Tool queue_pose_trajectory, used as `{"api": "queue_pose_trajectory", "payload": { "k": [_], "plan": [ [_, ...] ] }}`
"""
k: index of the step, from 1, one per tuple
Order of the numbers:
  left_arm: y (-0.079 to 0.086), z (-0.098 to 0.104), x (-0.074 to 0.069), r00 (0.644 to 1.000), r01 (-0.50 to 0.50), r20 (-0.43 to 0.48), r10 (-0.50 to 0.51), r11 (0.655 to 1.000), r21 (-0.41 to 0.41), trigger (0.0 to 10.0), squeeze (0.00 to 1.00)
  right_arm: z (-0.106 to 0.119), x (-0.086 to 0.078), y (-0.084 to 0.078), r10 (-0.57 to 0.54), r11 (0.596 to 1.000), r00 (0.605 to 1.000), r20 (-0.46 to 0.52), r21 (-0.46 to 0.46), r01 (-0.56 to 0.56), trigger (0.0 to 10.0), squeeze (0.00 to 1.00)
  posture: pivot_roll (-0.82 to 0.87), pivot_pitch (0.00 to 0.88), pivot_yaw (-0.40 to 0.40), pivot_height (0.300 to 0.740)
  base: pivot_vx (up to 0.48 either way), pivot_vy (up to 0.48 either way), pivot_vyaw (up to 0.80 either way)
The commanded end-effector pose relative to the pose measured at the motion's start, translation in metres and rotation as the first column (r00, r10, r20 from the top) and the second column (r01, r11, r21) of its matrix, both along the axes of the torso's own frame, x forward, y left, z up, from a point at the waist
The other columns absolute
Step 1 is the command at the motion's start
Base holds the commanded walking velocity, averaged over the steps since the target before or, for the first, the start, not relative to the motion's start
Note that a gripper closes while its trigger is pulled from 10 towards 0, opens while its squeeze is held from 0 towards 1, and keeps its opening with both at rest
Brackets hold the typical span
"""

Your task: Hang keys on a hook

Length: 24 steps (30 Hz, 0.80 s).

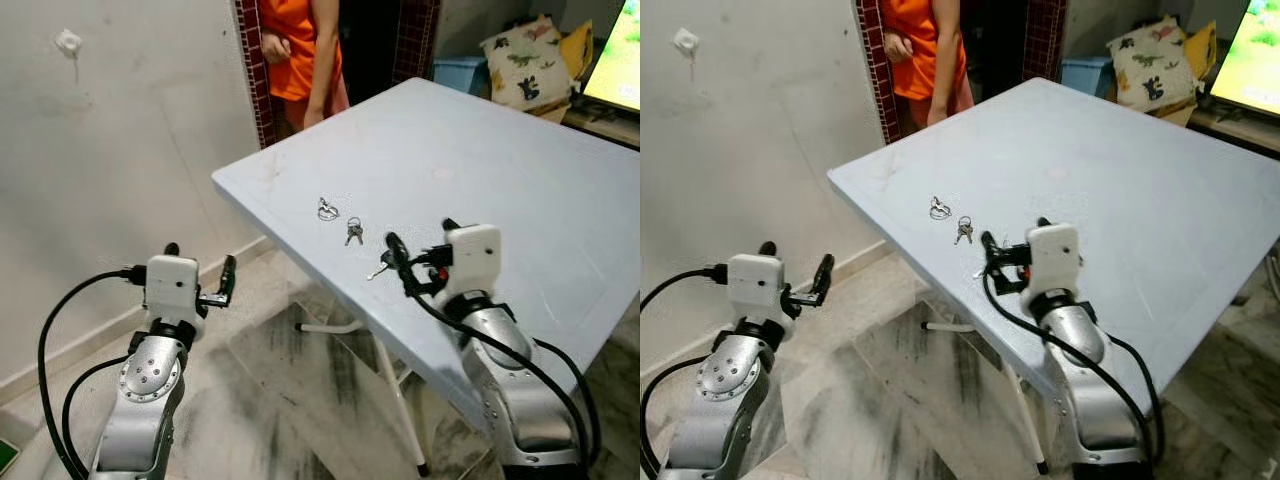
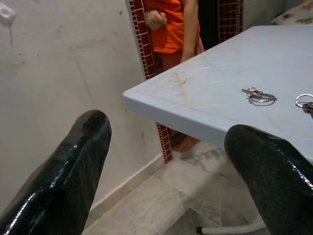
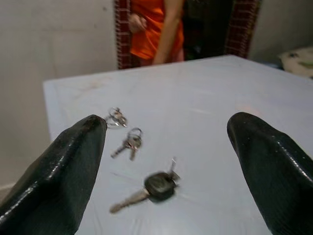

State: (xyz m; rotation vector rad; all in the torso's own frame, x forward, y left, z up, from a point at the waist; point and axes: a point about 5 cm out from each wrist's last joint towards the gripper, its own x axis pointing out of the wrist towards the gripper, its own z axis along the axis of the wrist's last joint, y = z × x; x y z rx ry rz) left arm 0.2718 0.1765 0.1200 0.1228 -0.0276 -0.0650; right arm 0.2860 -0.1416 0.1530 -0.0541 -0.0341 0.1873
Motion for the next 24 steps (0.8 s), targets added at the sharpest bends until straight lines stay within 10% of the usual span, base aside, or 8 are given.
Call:
{"api": "queue_pose_trajectory", "payload": {
  "k": [1, 24],
  "plan": [
    [0.002, 0.002, -0.001, 1.000, 0.008, 0.004, -0.008, 1.000, 0.002, 10.0, 0.00, 0.000, 0.000, 0.002, -0.010, 1.000, 1.000, -0.011, 0.005, 0.010, 10.0, 0.00, -0.04, 0.000, 0.039, 0.740, 0.000, 0.000, 0.00],
    [-0.007, 0.009, 0.004, 0.993, 0.103, 0.054, -0.101, 0.994, -0.036, 10.0, 0.00, 0.000, 0.009, 0.007, -0.052, 0.999, 0.999, -0.012, 0.007, 0.052, 10.0, 0.00, -0.04, 0.000, 0.025, 0.740, 0.000, 0.000, 0.00]
  ]
}}
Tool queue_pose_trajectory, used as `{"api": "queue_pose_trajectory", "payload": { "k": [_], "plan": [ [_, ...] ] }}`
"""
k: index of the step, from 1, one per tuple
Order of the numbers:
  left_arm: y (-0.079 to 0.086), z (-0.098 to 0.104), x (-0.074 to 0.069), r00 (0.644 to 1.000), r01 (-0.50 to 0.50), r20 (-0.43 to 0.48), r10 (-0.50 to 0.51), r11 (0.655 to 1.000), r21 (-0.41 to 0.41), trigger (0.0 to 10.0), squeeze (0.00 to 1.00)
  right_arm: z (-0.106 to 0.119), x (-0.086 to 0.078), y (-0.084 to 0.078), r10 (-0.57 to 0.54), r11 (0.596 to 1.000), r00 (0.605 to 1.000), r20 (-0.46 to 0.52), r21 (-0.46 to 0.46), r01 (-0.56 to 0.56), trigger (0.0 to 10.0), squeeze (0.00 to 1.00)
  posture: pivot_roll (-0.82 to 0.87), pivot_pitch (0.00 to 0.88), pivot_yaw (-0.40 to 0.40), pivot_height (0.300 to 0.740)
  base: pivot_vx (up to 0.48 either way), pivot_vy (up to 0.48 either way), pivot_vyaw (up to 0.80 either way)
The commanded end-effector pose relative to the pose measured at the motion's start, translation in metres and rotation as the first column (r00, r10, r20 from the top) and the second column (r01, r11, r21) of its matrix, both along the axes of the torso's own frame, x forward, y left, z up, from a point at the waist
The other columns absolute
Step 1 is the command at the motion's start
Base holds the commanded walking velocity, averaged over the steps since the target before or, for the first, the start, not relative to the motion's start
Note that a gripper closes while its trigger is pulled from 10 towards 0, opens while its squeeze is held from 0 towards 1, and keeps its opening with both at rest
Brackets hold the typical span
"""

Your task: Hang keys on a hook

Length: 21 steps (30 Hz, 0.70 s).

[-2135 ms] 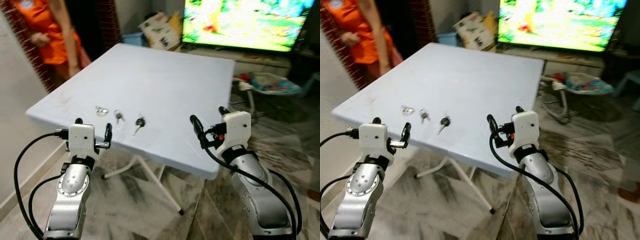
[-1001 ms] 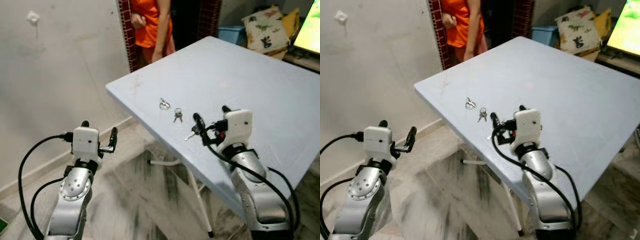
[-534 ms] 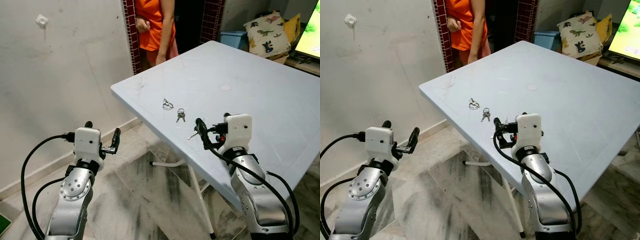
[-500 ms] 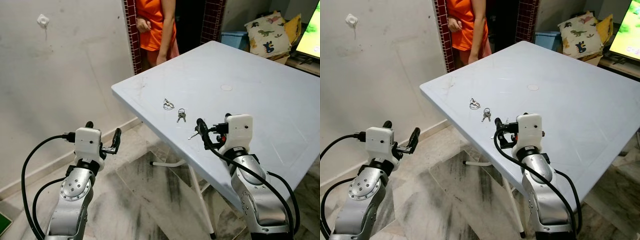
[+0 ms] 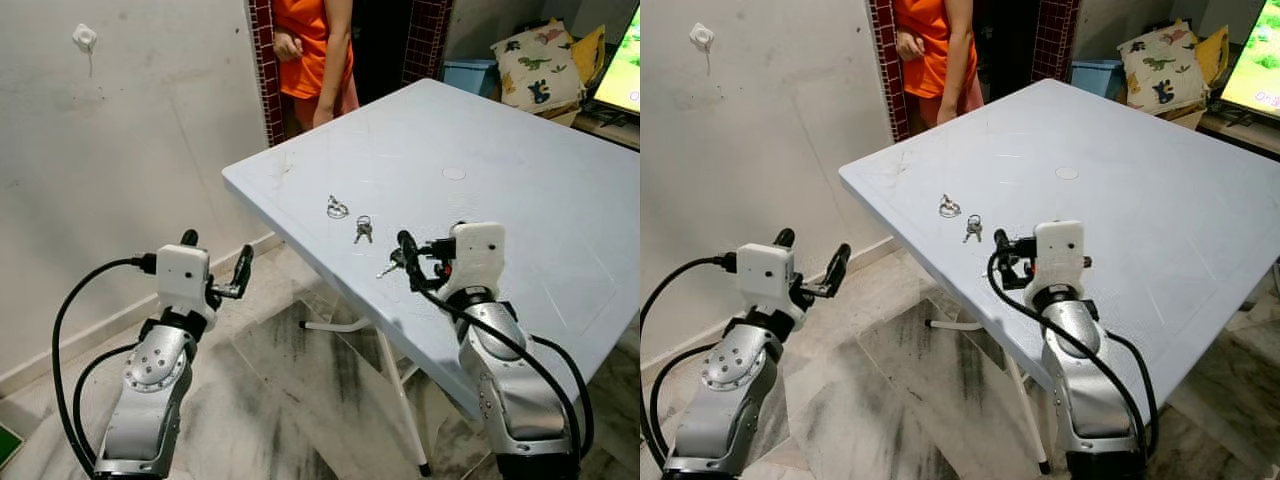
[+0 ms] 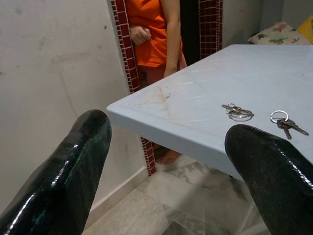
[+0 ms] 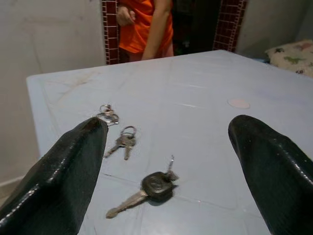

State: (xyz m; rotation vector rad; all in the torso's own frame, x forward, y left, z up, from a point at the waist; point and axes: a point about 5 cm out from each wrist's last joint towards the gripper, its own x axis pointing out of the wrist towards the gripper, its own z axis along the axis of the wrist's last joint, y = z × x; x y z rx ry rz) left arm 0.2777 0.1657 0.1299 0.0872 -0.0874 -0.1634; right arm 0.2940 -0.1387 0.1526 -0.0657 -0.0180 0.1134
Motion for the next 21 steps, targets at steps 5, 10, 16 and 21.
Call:
{"api": "queue_pose_trajectory", "payload": {
  "k": [5, 10, 16, 21],
  "plan": [
    [-0.0012, -0.0027, -0.0042, 1.000, 0.022, -0.001, -0.022, 1.000, -0.011, 10.0, 0.00, 0.0017, 0.0017, 0.0029, 0.015, 0.998, 1.000, -0.005, 0.055, -0.014, 10.0, 0.00, -0.04, 0.000, 0.024, 0.740, 0.237, 0.000, 0.00],
    [-0.0006, -0.0022, -0.0037, 1.000, 0.031, -0.002, -0.031, 0.999, -0.009, 10.0, 0.00, -0.0017, 0.0001, 0.0061, 0.060, 0.998, 0.998, -0.025, 0.037, -0.059, 10.0, 0.00, -0.03, 0.000, 0.027, 0.740, 0.309, 0.000, 0.00],
    [0.0032, -0.0007, -0.0028, 1.000, 0.024, 0.000, -0.024, 1.000, -0.001, 10.0, 0.00, -0.0048, 0.0004, 0.0035, 0.056, 0.989, 0.997, -0.054, 0.139, -0.048, 10.0, 0.00, -0.03, 0.000, 0.032, 0.740, 0.319, 0.000, 0.00],
    [0.0014, -0.0015, -0.0032, 0.999, 0.032, -0.006, -0.032, 0.999, 0.001, 10.0, 0.00, -0.0045, 0.0003, 0.0028, 0.049, 0.994, 0.998, -0.040, 0.101, -0.045, 10.0, 0.00, -0.03, 0.000, 0.037, 0.740, 0.318, 0.000, 0.00]
  ]
}}
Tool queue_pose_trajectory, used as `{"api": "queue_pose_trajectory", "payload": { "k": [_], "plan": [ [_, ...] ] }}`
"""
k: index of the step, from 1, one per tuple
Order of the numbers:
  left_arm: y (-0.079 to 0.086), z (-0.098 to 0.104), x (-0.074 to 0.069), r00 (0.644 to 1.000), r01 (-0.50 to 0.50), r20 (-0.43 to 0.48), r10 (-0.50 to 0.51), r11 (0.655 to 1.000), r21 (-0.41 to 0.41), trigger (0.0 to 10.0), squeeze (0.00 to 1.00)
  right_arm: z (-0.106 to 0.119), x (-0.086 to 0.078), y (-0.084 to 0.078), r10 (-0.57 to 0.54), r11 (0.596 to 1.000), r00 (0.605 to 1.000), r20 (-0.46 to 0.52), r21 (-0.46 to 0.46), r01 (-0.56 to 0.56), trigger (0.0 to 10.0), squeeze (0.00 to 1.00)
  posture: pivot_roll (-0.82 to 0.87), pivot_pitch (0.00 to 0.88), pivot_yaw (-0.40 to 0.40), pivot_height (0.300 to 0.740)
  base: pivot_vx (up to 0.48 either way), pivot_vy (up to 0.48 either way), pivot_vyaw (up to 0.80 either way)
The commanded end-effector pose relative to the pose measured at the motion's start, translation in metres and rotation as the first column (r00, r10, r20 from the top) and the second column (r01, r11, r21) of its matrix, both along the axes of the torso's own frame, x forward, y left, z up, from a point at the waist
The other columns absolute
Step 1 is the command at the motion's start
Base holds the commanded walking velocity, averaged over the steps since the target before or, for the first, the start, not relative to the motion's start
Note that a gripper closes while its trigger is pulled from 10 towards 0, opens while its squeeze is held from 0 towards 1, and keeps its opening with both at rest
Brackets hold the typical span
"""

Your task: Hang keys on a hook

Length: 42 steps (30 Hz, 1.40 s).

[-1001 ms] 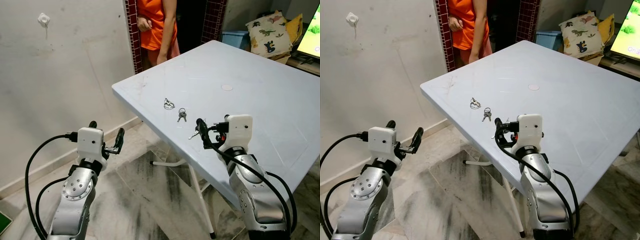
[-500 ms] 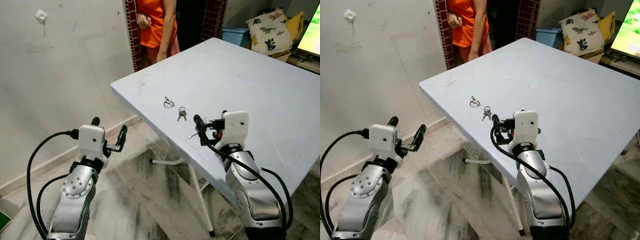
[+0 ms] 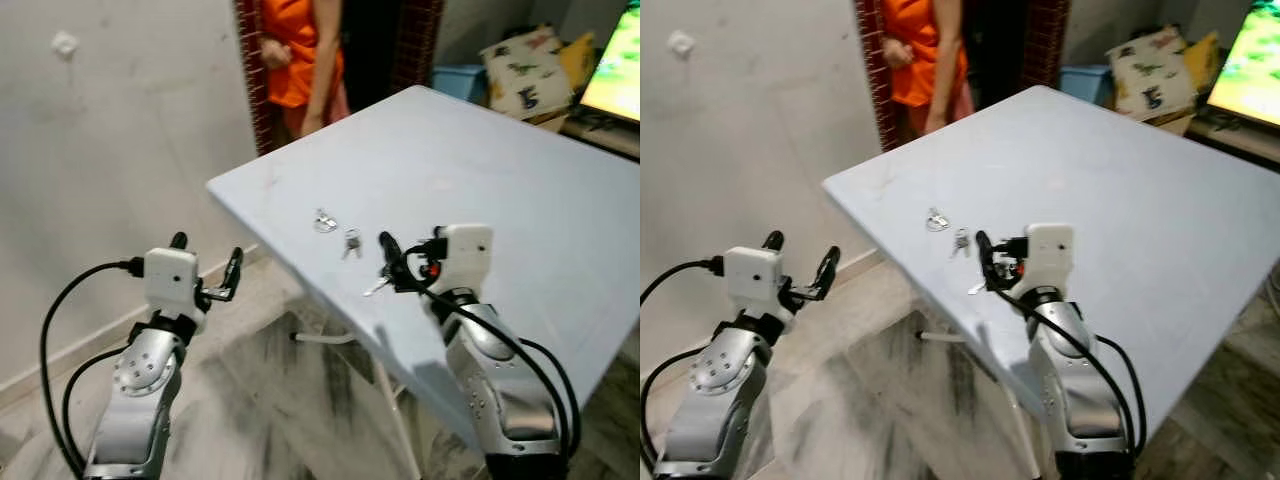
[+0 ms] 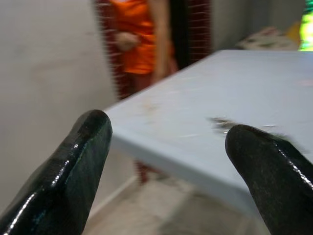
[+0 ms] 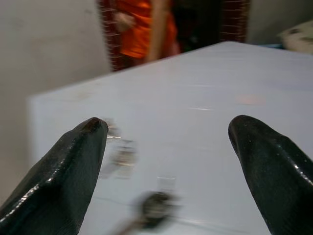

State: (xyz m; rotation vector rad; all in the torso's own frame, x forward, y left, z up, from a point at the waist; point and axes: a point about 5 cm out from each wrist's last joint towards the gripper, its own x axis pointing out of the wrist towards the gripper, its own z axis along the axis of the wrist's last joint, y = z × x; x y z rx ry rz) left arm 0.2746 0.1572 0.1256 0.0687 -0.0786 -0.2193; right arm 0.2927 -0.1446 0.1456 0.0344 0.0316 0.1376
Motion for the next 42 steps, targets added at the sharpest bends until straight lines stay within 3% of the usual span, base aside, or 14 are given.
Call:
{"api": "queue_pose_trajectory", "payload": {
  "k": [1, 3, 8, 11, 18, 21, 24, 27, 30, 42],
  "plan": [
    [0.010, 0.003, 0.000, 1.000, -0.022, 0.008, 0.022, 1.000, 0.016, 10.0, 0.00, 0.002, 0.001, 0.008, 0.012, 1.000, 1.000, 0.014, -0.010, -0.012, 10.0, 0.00, -0.03, 0.000, 0.038, 0.740, 0.292, 0.000, 0.00],
    [0.010, 0.003, 0.000, 1.000, -0.021, 0.008, 0.021, 1.000, 0.017, 10.0, 0.00, 0.001, 0.002, 0.007, -0.015, 0.999, 1.000, 0.021, -0.047, 0.016, 10.0, 0.00, -0.02, 0.000, 0.037, 0.740, 0.283, 0.000, 0.00],
    [0.013, 0.002, 0.001, 0.999, -0.045, 0.005, 0.045, 0.999, 0.011, 10.0, 0.00, -0.001, 0.002, 0.007, -0.022, 0.999, 1.000, 0.020, -0.034, 0.022, 10.0, 0.00, -0.01, 0.000, 0.035, 0.740, 0.050, 0.000, 0.00],
    [0.013, 0.001, 0.000, 0.999, -0.044, 0.000, 0.044, 0.999, 0.020, 10.0, 0.00, -0.001, 0.004, 0.004, -0.052, 0.994, 0.999, 0.011, -0.093, 0.053, 10.0, 0.00, -0.01, 0.000, 0.035, 0.740, 0.000, 0.000, 0.00],
    [0.013, -0.001, -0.001, 1.000, -0.023, -0.019, 0.024, 0.999, 0.022, 10.0, 0.00, -0.003, 0.006, -0.002, -0.086, 0.992, 0.996, -0.019, -0.099, 0.083, 10.0, 0.00, -0.01, 0.000, 0.038, 0.740, 0.000, 0.000, 0.00],
    [0.000, -0.002, -0.004, 0.996, 0.087, -0.027, -0.086, 0.995, 0.051, 10.0, 0.00, -0.011, 0.007, -0.011, -0.142, 0.983, 0.987, -0.076, -0.127, 0.131, 10.0, 0.00, -0.01, 0.000, 0.044, 0.740, 0.000, 0.000, 0.00],
    [-0.003, -0.002, -0.006, 0.994, 0.106, -0.032, -0.104, 0.992, 0.065, 10.0, 0.00, -0.016, 0.006, -0.013, -0.159, 0.979, 0.980, -0.118, -0.147, 0.141, 10.0, 0.00, -0.02, 0.000, 0.046, 0.740, 0.000, 0.000, 0.00],
    [-0.004, -0.009, -0.010, 0.989, 0.129, -0.075, -0.124, 0.989, 0.068, 10.0, 0.00, -0.021, 0.005, -0.015, -0.184, 0.977, 0.968, -0.169, -0.139, 0.161, 10.0, 0.00, -0.02, 0.000, 0.045, 0.740, 0.000, 0.000, 0.00],
    [-0.011, -0.020, -0.018, 0.953, 0.255, -0.174, -0.250, 0.967, 0.012, 10.0, 0.00, -0.033, 0.007, -0.019, -0.239, 0.967, 0.939, -0.246, -0.151, 0.206, 10.0, 0.00, -0.01, 0.000, 0.034, 0.740, 0.000, 0.000, 0.00],
    [-0.021, -0.028, -0.030, 0.903, 0.360, -0.254, -0.346, 0.933, 0.010, 10.0, 0.00, -0.039, 0.014, -0.012, -0.218, 0.976, 0.919, -0.328, -0.086, 0.201, 10.0, 0.00, -0.01, 0.000, 0.027, 0.740, 0.000, 0.000, 0.00]
  ]
}}
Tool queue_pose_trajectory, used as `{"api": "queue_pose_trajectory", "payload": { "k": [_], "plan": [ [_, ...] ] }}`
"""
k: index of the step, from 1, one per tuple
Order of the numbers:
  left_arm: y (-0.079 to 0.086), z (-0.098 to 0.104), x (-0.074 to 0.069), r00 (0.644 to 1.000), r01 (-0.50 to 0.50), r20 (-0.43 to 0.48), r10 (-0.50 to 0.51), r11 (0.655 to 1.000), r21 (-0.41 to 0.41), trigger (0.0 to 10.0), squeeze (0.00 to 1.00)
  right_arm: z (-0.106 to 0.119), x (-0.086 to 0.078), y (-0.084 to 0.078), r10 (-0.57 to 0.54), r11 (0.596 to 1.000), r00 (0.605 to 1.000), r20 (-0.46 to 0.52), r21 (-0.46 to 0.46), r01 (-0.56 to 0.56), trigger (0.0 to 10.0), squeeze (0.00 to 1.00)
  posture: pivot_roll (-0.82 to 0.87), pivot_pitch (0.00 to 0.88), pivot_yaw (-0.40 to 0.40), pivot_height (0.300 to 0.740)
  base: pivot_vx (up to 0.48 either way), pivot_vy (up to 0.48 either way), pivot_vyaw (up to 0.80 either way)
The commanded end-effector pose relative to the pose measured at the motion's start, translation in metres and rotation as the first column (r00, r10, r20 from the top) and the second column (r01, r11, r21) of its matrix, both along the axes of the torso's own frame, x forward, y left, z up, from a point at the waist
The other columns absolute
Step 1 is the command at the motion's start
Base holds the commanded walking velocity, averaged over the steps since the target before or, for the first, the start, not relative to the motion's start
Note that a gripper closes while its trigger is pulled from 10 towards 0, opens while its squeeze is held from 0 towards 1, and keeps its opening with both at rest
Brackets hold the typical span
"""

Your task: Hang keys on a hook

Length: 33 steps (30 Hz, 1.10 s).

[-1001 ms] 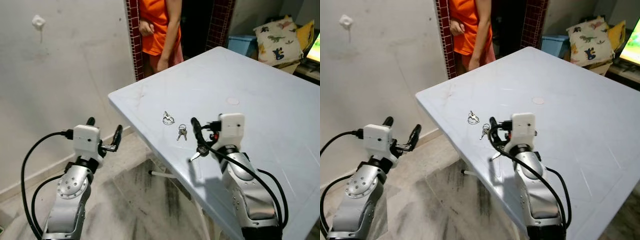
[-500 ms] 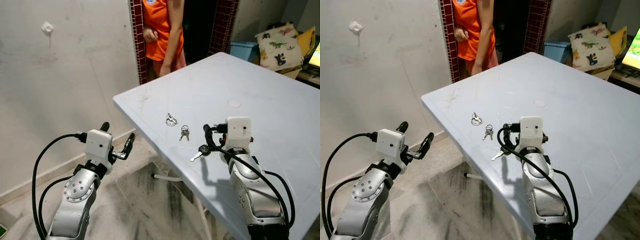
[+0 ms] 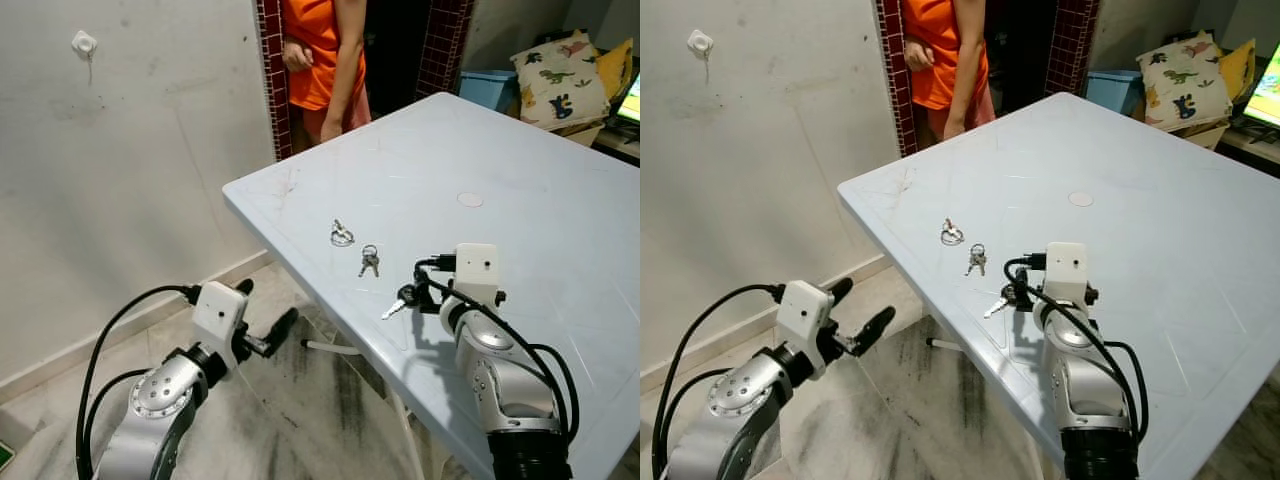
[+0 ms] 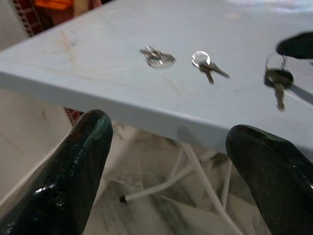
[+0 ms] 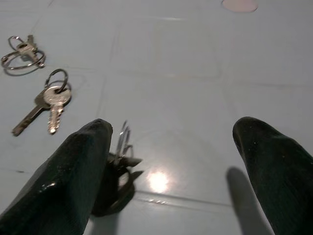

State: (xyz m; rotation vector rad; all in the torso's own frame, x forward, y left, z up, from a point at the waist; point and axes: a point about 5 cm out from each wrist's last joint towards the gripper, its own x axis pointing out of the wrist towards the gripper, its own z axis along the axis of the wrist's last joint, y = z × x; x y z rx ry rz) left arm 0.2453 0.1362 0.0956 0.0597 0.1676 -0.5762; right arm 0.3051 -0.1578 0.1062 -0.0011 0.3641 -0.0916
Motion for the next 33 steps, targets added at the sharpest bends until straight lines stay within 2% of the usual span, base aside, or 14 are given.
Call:
{"api": "queue_pose_trajectory", "payload": {
  "k": [1, 5, 7, 13, 17, 30, 31, 32, 33],
  "plan": [
    [-0.001, 0.004, 0.000, 1.000, 0.026, 0.008, -0.026, 0.999, 0.021, 10.0, 0.00, 0.003, 0.002, 0.000, 0.003, 1.000, 1.000, 0.005, 0.009, -0.003, 10.0, 0.00, -0.01, 0.000, 0.026, 0.740, 0.000, 0.000, 0.00],
    [0.000, 0.005, -0.001, 1.000, 0.008, 0.000, -0.008, 1.000, 0.006, 10.0, 0.00, 0.017, 0.005, -0.007, -0.016, 0.998, 0.995, 0.097, -0.055, 0.021, 10.0, 0.00, -0.01, 0.000, 0.027, 0.740, 0.000, 0.000, 0.00],
    [0.000, 0.005, -0.003, 1.000, 0.013, -0.003, -0.013, 1.000, 0.007, 10.0, 0.00, 0.020, 0.005, -0.005, -0.010, 0.999, 0.994, 0.106, -0.041, 0.015, 10.0, 0.00, -0.02, 0.000, 0.029, 0.740, 0.000, 0.000, 0.00],
    [-0.003, 0.005, -0.007, 0.999, 0.041, -0.017, -0.041, 0.999, 0.008, 10.0, 0.00, 0.007, -0.005, 0.010, 0.055, 0.998, 0.998, 0.027, 0.010, -0.056, 10.0, 0.00, -0.02, 0.000, 0.027, 0.740, 0.000, 0.000, 0.00],
    [-0.006, 0.006, -0.007, 0.998, 0.054, -0.017, -0.053, 0.999, 0.008, 10.0, 0.00, 0.004, -0.006, 0.013, 0.078, 0.997, 0.997, 0.012, 0.024, -0.078, 10.0, 0.00, -0.01, 0.000, 0.025, 0.740, 0.000, 0.000, 0.00],
    [-0.013, 0.010, -0.005, 0.996, 0.093, -0.012, -0.093, 0.996, 0.013, 10.0, 0.00, -0.007, 0.005, 0.016, 0.106, 0.994, 0.994, -0.025, -0.004, -0.107, 10.0, 0.00, -0.01, 0.000, 0.025, 0.740, 0.000, 0.000, 0.00],
    [-0.014, 0.010, -0.005, 0.995, 0.095, -0.011, -0.095, 0.995, 0.012, 10.0, 0.00, -0.008, 0.007, 0.017, 0.107, 0.994, 0.994, -0.025, -0.004, -0.107, 9.3, 0.00, -0.01, 0.000, 0.025, 0.740, 0.000, 0.000, 0.00],
    [-0.015, 0.010, -0.006, 0.995, 0.097, -0.011, -0.097, 0.995, 0.011, 10.0, 0.00, -0.008, 0.008, 0.016, 0.105, 0.994, 0.994, -0.025, -0.002, -0.105, 3.8, 0.00, -0.01, 0.000, 0.024, 0.740, 0.000, 0.000, 0.00],
    [-0.016, 0.009, -0.007, 0.995, 0.100, -0.010, -0.100, 0.995, 0.008, 10.0, 0.00, -0.008, 0.011, 0.016, 0.101, 0.995, 0.995, -0.026, 0.005, -0.100, 2.5, 0.00, -0.01, 0.000, 0.023, 0.740, 0.000, 0.000, 0.00]
  ]
}}
